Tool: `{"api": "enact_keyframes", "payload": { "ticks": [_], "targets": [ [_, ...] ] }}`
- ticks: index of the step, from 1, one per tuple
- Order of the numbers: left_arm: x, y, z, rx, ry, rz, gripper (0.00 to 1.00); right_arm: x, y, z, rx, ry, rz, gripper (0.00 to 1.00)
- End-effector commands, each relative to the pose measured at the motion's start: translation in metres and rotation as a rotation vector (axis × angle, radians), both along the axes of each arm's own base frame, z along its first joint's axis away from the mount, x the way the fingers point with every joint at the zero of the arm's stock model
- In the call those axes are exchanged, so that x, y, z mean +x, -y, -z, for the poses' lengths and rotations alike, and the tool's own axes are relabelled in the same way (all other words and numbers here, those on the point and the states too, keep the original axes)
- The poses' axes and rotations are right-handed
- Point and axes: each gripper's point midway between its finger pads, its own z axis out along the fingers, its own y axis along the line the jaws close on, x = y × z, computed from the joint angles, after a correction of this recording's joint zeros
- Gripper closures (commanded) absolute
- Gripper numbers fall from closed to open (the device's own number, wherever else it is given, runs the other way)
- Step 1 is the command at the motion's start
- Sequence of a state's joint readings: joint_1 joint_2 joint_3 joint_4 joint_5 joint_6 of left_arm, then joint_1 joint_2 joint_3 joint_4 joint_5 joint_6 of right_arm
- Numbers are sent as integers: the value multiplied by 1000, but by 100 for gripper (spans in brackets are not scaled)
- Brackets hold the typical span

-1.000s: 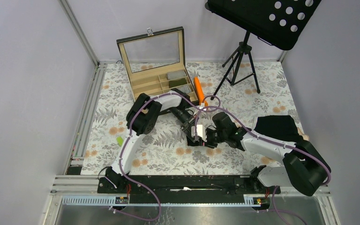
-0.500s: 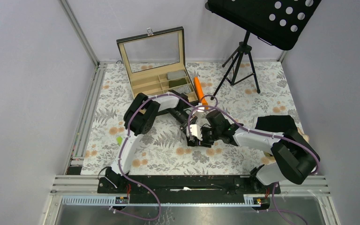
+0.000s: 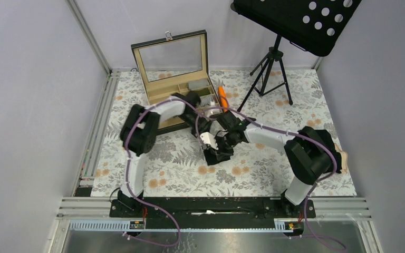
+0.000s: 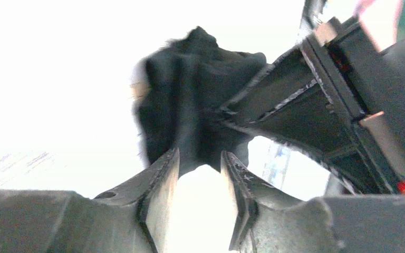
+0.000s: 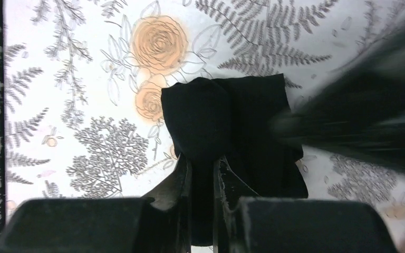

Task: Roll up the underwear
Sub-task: Roll the underwear to the center of the board.

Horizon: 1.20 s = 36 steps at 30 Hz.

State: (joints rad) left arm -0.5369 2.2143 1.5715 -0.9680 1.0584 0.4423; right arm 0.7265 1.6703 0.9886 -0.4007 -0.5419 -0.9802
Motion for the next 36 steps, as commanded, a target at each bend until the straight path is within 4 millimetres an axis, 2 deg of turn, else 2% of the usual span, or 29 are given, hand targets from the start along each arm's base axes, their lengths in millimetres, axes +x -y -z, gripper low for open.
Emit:
{"api": "enact_keyframes", "payload": {
  "ticks": [1, 2, 3, 6, 10, 13, 16, 20, 24, 26, 28, 36],
  "targets": [
    [115, -52, -52, 112, 465, -343, 61, -63, 29, 16, -170, -376, -47, 100],
    [129, -66, -72, 130, 540, -421, 60, -62, 28, 17, -183, -418, -28, 100],
    [140, -79, -82, 151, 591, -492, 59, -61, 28, 17, -195, -457, -7, 100],
    [153, -114, -116, 192, 753, -646, 58, -50, 23, 18, -214, -568, 74, 100],
    [132, -120, -164, 77, 993, -675, 54, -29, 17, 26, -275, -675, 184, 100],
    [100, -101, -179, -26, 1134, -561, 42, -10, 13, 39, -344, -714, 285, 100],
    [65, -71, -161, -10, 1204, -352, 34, 1, 10, 52, -406, -766, 340, 100],
    [6, -28, -126, -78, 1189, 30, 34, 6, 13, 70, -444, -818, 410, 100],
    [-33, -7, -83, -111, 1121, 264, 34, 8, 18, 83, -459, -824, 453, 100],
    [-39, -3, -63, -95, 1066, 298, 34, 9, 19, 87, -459, -828, 472, 100],
    [-36, -1, -46, -50, 1042, 295, 35, 10, 18, 88, -456, -835, 490, 100],
    [-42, 1, -10, -28, 1016, 383, 32, 14, 16, 95, -469, -849, 525, 100]
  ]
}}
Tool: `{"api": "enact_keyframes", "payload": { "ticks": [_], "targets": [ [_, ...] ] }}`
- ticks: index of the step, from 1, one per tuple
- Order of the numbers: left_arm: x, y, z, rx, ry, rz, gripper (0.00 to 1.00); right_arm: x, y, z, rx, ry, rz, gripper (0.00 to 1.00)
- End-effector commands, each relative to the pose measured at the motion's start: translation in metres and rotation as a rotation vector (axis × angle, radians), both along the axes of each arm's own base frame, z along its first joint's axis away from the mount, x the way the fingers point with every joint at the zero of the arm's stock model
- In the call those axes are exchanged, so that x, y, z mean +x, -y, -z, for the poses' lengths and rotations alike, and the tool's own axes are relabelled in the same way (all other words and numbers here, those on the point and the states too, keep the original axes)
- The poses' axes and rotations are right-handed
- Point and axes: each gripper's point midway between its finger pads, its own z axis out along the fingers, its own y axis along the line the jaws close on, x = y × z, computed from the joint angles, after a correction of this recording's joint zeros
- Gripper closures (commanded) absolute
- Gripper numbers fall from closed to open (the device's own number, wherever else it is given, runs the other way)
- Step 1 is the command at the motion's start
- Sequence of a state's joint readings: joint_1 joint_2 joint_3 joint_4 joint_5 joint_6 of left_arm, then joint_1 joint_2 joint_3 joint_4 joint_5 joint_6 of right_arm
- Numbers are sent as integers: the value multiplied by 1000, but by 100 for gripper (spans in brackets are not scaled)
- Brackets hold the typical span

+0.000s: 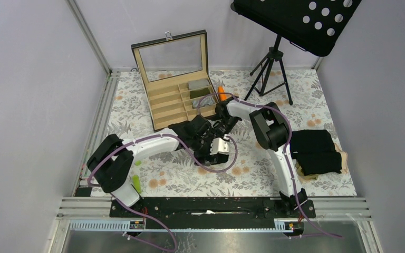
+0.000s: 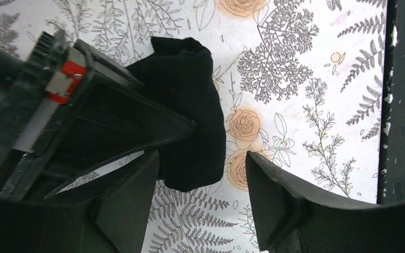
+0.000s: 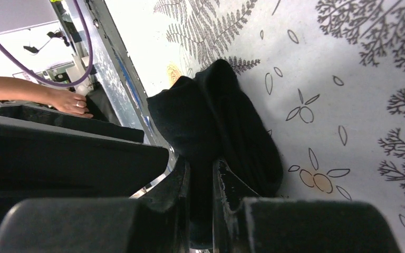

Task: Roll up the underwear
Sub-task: Roll the underwear to the center of the board.

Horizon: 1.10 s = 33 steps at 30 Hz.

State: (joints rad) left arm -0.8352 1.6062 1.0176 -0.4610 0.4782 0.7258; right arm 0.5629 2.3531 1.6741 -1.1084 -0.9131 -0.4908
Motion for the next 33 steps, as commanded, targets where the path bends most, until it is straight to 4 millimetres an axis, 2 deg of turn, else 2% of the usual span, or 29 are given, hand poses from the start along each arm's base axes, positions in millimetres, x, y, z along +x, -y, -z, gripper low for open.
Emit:
{"api": "enact_keyframes", "payload": {
  "ticks": [1, 5, 8, 13, 17, 19, 22, 26, 33],
  "targets": [
    [-2, 7, 8, -11, 37, 55, 32, 11, 31, 81, -178, 141, -112, 100],
    [2, 5, 24, 19, 80, 27, 32, 10, 32, 80, -174, 137, -109, 100],
    [4, 1, 39, 56, 108, 12, 36, 10, 31, 79, -169, 137, -107, 100],
    [10, -6, 62, 113, 187, -18, 51, 8, 31, 75, -155, 133, -105, 100],
    [8, -8, 69, 143, 175, 1, 74, 5, 29, 59, -116, 128, -100, 95],
    [1, -8, 71, 155, 141, 18, 84, 6, 25, 39, -63, 126, -89, 87],
    [-4, -8, 72, 166, 101, 33, 99, 23, 11, -9, 65, 190, -45, 72],
    [-12, -10, 73, 181, 61, 57, 100, 58, 5, -74, 163, 405, -29, 61],
    [-21, -10, 73, 198, -25, 82, 100, 107, 17, -175, 214, 666, -3, 57]
  ]
}}
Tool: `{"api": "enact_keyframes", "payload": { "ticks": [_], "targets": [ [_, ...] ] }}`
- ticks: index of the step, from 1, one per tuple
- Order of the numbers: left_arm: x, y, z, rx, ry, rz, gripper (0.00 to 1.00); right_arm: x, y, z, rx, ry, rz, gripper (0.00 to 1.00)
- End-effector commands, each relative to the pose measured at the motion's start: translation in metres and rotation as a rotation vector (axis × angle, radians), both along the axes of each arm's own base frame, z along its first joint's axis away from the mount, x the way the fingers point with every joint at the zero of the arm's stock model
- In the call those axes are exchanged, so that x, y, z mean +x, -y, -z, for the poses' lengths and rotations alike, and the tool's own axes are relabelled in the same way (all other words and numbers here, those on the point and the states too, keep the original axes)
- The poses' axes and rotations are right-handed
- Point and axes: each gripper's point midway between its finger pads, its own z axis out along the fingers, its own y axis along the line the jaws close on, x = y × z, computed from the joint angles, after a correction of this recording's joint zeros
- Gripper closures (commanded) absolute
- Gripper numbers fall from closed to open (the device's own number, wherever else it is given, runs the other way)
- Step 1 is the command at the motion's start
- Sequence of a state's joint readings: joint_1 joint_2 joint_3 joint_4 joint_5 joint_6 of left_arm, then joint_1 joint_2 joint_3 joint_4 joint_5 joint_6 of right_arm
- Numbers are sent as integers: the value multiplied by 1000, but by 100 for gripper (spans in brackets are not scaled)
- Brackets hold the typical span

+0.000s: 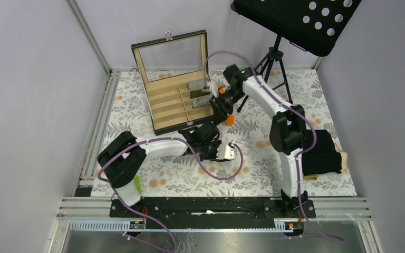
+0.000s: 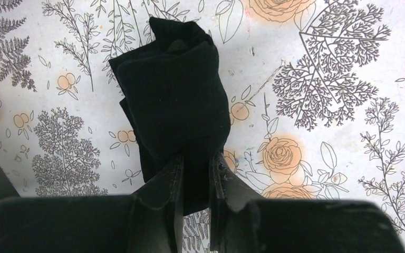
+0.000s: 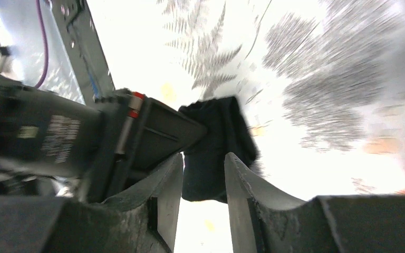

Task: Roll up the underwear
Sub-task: Roll the underwear to the center of the board.

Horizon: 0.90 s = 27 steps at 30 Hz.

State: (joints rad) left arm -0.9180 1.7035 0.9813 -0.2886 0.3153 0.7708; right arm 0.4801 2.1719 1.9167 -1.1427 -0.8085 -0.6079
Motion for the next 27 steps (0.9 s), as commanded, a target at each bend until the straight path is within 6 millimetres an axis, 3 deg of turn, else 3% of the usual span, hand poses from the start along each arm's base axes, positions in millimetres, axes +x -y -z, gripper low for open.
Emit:
{"api": "enact_keyframes", "payload": {
  "ticks": [1, 6, 7, 9, 10, 11, 13, 17, 19, 27],
  "targets": [
    [-35, -28, 38, 150, -204, 26, 100, 25, 15, -94, 68, 238, 23, 57],
    [-41, -27, 30, 179, -363, 14, 100, 61, 42, -168, 61, 635, 208, 53],
    [-43, -25, 27, 176, -401, 17, 100, 52, 58, -168, 18, 672, 248, 53],
    [-46, -23, 23, 184, -472, 18, 100, -4, 90, -147, -20, 617, 258, 53],
    [-47, -22, 21, 189, -506, 19, 100, -33, 111, -128, -47, 581, 278, 53],
    [-46, -18, 21, 193, -538, 15, 100, -64, 130, -95, -89, 512, 290, 53],
    [-48, -16, 22, 206, -610, 2, 100, -95, 143, -87, -83, 529, 303, 53],
    [-45, -5, 22, 191, -757, -67, 100, -110, 149, -101, -45, 605, 316, 53],
    [-39, 2, 21, 163, -826, -117, 100, -119, 152, -96, -42, 610, 316, 53],
    [-22, 19, 17, 97, -968, -211, 100, -181, 167, -20, -69, 538, 267, 53]
  ]
}}
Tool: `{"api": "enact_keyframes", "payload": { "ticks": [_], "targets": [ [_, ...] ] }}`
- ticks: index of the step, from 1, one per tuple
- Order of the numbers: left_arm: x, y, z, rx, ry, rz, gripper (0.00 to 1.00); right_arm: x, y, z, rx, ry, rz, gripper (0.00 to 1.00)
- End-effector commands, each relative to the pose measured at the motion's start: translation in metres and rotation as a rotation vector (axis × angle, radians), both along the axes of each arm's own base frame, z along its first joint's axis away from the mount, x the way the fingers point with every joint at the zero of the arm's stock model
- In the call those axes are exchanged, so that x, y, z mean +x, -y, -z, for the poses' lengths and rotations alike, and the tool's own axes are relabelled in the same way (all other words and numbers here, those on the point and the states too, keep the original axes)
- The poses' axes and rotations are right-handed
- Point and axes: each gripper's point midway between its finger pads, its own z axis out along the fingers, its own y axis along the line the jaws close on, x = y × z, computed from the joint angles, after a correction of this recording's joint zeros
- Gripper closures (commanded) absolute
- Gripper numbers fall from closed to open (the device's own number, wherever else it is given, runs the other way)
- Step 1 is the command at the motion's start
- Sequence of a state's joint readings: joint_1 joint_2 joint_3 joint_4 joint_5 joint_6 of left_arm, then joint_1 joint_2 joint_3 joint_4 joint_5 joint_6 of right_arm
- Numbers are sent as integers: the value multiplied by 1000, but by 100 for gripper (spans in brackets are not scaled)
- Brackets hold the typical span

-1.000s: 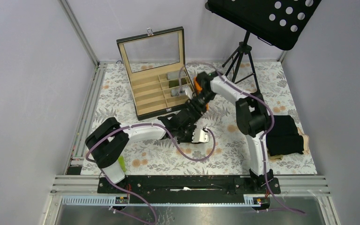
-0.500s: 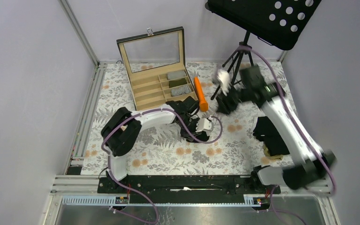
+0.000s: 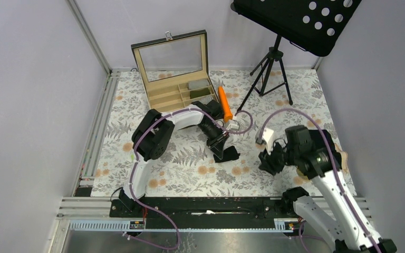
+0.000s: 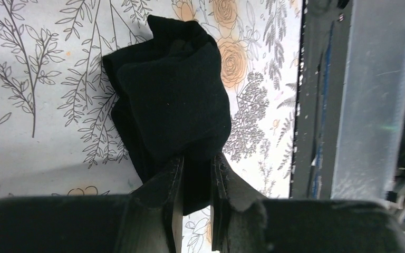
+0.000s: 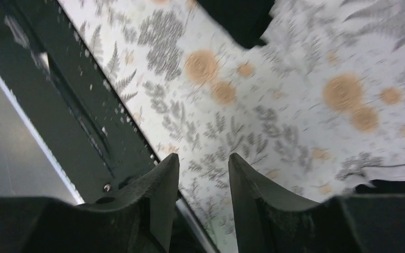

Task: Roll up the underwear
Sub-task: Roll the underwear to the center of the board.

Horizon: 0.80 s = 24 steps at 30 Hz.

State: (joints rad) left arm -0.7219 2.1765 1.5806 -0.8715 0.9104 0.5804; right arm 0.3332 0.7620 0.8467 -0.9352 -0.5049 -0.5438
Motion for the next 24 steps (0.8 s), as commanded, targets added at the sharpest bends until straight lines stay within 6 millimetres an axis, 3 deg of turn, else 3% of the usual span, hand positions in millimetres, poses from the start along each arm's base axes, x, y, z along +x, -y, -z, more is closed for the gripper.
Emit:
{"api": "enact_keyframes", "payload": {
  "ticks": [1, 6, 8, 16, 19, 24],
  "targets": [
    [-20, -11, 27, 121, -144, -22, 100, -26, 2, 37, -35, -76, -42, 53],
    [-16, -12, 31, 130, -149, -33, 100, -41, -16, 59, -124, -252, -187, 53],
    [-16, -13, 32, 136, -147, -35, 100, -57, -21, 73, -172, -317, -270, 53],
    [-15, -17, 35, 154, -154, -35, 100, -102, -13, 111, -326, -503, -428, 53],
    [-16, -19, 35, 163, -177, -35, 100, -106, -11, 115, -346, -530, -434, 53],
    [-14, -18, 34, 154, -181, -37, 100, -84, -33, 94, -299, -457, -439, 53]
  ]
}}
